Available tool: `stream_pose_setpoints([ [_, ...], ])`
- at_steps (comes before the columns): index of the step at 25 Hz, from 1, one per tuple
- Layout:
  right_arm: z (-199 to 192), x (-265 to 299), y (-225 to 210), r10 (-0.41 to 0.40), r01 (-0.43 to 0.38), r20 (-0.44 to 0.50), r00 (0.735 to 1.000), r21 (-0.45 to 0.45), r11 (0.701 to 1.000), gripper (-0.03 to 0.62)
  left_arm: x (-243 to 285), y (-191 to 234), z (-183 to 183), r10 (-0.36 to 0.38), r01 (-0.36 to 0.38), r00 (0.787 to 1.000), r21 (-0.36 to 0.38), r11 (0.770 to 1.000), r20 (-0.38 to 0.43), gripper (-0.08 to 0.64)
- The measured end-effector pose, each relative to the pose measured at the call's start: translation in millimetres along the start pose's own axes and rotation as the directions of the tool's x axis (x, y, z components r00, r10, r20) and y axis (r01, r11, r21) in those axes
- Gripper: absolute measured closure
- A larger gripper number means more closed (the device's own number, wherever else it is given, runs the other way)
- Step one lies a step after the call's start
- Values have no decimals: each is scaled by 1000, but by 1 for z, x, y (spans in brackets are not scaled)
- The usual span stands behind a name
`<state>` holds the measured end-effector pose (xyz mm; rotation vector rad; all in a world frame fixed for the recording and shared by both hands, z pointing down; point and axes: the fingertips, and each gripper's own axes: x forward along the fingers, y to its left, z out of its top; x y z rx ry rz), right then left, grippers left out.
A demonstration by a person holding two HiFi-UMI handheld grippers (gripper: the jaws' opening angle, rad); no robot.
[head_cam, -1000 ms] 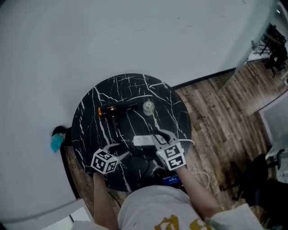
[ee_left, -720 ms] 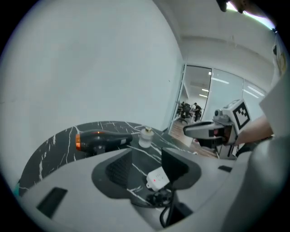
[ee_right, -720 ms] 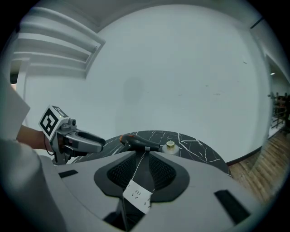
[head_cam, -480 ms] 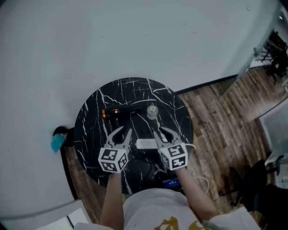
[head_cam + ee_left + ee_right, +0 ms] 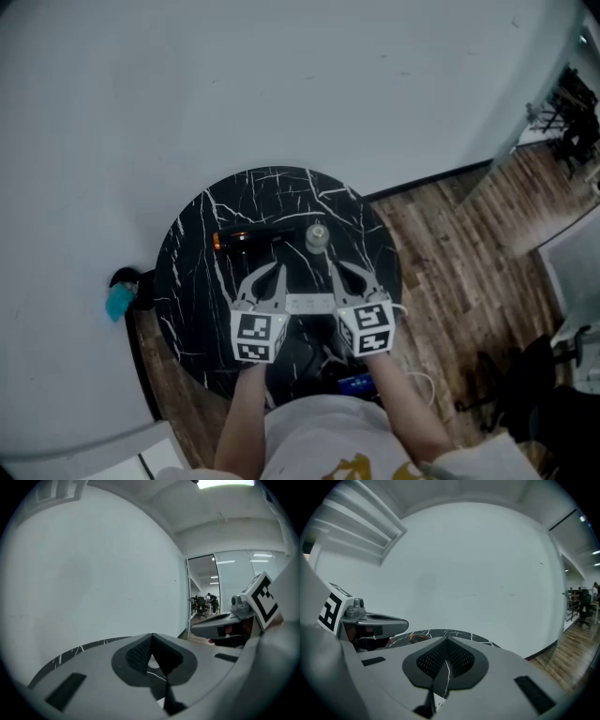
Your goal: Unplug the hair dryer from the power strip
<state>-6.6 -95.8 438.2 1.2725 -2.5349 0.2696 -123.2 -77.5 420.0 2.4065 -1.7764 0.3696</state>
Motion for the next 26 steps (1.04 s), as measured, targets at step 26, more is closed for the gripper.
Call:
stream_pose_setpoints([
  [26, 17, 2, 29, 76, -76, 17, 997, 16, 997, 594, -15, 6, -16, -13, 12, 998, -20, 1000, -68, 560],
])
